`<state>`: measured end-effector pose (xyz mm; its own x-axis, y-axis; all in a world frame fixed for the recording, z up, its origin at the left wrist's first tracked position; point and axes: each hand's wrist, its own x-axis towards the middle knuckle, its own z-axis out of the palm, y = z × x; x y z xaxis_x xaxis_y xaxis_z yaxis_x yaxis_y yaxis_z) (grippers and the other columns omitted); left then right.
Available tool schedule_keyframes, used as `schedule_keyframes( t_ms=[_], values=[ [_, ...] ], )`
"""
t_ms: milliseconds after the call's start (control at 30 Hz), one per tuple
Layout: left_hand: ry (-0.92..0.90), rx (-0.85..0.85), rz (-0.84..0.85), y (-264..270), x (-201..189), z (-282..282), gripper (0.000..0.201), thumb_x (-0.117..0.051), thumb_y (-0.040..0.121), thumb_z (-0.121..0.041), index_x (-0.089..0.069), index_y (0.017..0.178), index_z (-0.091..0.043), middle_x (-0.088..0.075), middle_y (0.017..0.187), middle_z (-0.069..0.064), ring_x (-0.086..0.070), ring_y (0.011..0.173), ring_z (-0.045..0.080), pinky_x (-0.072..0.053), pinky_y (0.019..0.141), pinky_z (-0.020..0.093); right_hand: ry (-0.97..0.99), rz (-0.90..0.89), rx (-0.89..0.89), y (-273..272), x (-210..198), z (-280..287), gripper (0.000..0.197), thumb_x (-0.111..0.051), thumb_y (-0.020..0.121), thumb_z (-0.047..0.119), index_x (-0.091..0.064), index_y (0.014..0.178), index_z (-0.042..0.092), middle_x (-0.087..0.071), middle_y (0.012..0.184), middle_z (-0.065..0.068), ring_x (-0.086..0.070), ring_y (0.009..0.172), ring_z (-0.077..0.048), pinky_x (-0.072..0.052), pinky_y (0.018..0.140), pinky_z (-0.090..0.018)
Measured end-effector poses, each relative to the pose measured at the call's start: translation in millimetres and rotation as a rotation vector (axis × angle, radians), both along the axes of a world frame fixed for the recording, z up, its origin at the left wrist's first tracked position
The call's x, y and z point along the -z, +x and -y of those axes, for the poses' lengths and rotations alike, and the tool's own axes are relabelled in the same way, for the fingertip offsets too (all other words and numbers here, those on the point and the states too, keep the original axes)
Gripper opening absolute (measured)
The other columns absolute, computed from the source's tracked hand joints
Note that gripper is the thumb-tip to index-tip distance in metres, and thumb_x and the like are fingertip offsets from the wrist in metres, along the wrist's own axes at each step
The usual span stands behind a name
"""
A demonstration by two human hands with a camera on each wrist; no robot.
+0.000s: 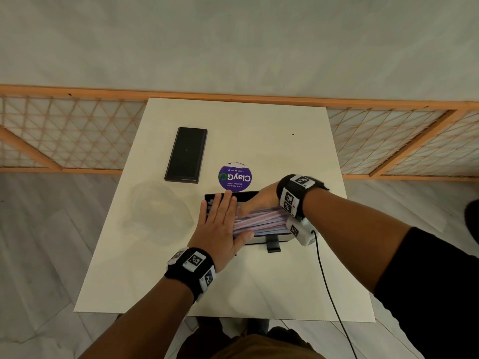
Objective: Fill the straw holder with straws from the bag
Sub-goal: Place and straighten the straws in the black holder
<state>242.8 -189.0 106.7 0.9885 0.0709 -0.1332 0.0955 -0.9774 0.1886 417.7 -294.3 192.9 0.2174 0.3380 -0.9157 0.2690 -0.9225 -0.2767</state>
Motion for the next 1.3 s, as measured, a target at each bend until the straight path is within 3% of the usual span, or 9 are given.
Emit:
schedule_keyframes(
  t_ms=[67,133,300,600,733,833,933,1067,1300],
  values=[
    [-0.003,-0.004,0.000,-0.2,0.1,0.4,0.096,-0.004,0.095,-0.078,-0.015,0.162,-0.010,-0.008,0.171,0.010,-0.003,0.158,0.027,-0.007,0.127,0.055,-0.014,0.020,-0.077,4.7,8.4,-1.5,0.082,-0.086,0.051,0.071,-0.066,0.116,0.026,-0.072,0.113,-0.007,-0.070,0.100,-0.027,-0.056,0.094,-0.041],
    [-0.013,-0.008,-0.001,0.1,-0.5,-0.1,0.097,-0.004,0.094,-0.079,-0.013,0.162,-0.011,-0.007,0.171,0.010,-0.003,0.158,0.027,-0.006,0.127,0.054,0.023,0.027,-0.173,11.2,15.7,-0.6,0.090,-0.089,0.043,0.072,-0.066,0.121,0.034,-0.073,0.115,0.000,-0.070,0.105,-0.025,-0.055,0.097,-0.044],
    [-0.089,-0.023,0.029,1.1,0.0,-3.7,0.101,-0.007,0.089,-0.084,-0.008,0.162,-0.014,-0.008,0.171,0.007,-0.003,0.158,0.024,-0.006,0.128,0.051,0.135,0.165,-0.296,3.7,-15.7,8.9,0.060,-0.088,0.065,0.053,-0.063,0.115,0.031,-0.072,0.107,0.006,-0.068,0.096,-0.016,-0.056,0.093,-0.039],
    [-0.238,-0.100,0.065,-2.4,-16.9,-11.3,0.093,-0.050,0.090,-0.071,-0.018,0.159,-0.018,-0.025,0.165,0.003,-0.022,0.153,0.020,-0.008,0.126,0.040,0.352,0.530,-0.341,-2.5,-42.7,32.5,0.065,-0.070,0.089,0.043,-0.047,0.146,0.021,-0.060,0.136,0.003,-0.058,0.119,-0.020,-0.047,0.104,-0.040],
    [-0.201,-0.105,0.100,3.9,-33.7,-15.4,0.078,-0.064,0.088,-0.060,-0.037,0.149,-0.019,-0.051,0.145,0.001,-0.050,0.130,0.020,-0.036,0.115,0.040,0.350,0.614,-0.280,3.6,-53.2,59.3,0.046,-0.065,0.093,0.037,-0.056,0.134,0.017,-0.065,0.124,-0.001,-0.059,0.104,-0.020,-0.049,0.093,-0.034],
    [-0.067,-0.046,0.021,16.4,-42.5,-16.5,0.067,-0.063,0.088,-0.059,-0.043,0.141,-0.022,-0.057,0.136,-0.002,-0.055,0.120,0.020,-0.038,0.109,0.039,0.282,0.640,-0.330,-6.2,-49.2,76.0,0.031,-0.064,0.091,0.034,-0.061,0.116,0.015,-0.065,0.109,-0.003,-0.057,0.093,-0.022,-0.047,0.080,-0.030],
    [0.026,-0.036,-0.088,30.0,-48.4,-14.9,0.058,-0.066,0.082,-0.063,-0.049,0.123,-0.025,-0.061,0.122,-0.003,-0.058,0.109,0.021,-0.040,0.099,0.038,0.204,0.587,-0.373,-23.5,-32.6,80.6,0.023,-0.064,0.088,0.028,-0.065,0.104,0.012,-0.067,0.101,-0.005,-0.063,0.090,-0.025,-0.054,0.079,-0.032],
    [0.111,-0.070,-0.223,41.5,-53.4,-7.4,0.064,-0.068,0.081,-0.068,-0.051,0.122,-0.022,-0.062,0.118,0.000,-0.059,0.106,0.022,-0.041,0.100,0.041,0.206,0.545,-0.408,-35.9,-6.4,79.9,0.020,-0.057,0.091,0.019,-0.068,0.105,0.010,-0.071,0.103,-0.006,-0.066,0.093,-0.025,-0.054,0.083,-0.030],
    [-0.298,-0.240,-0.176,33.5,-61.4,3.5,0.053,-0.070,0.089,-0.046,-0.050,0.130,-0.019,-0.054,0.125,0.002,-0.056,0.109,0.022,-0.053,0.094,0.040,0.308,0.522,-0.288,-33.3,-3.0,92.1,0.016,-0.058,0.086,0.027,-0.065,0.096,0.017,-0.068,0.091,-0.001,-0.063,0.082,-0.023,-0.054,0.072,-0.031]
  ],
)
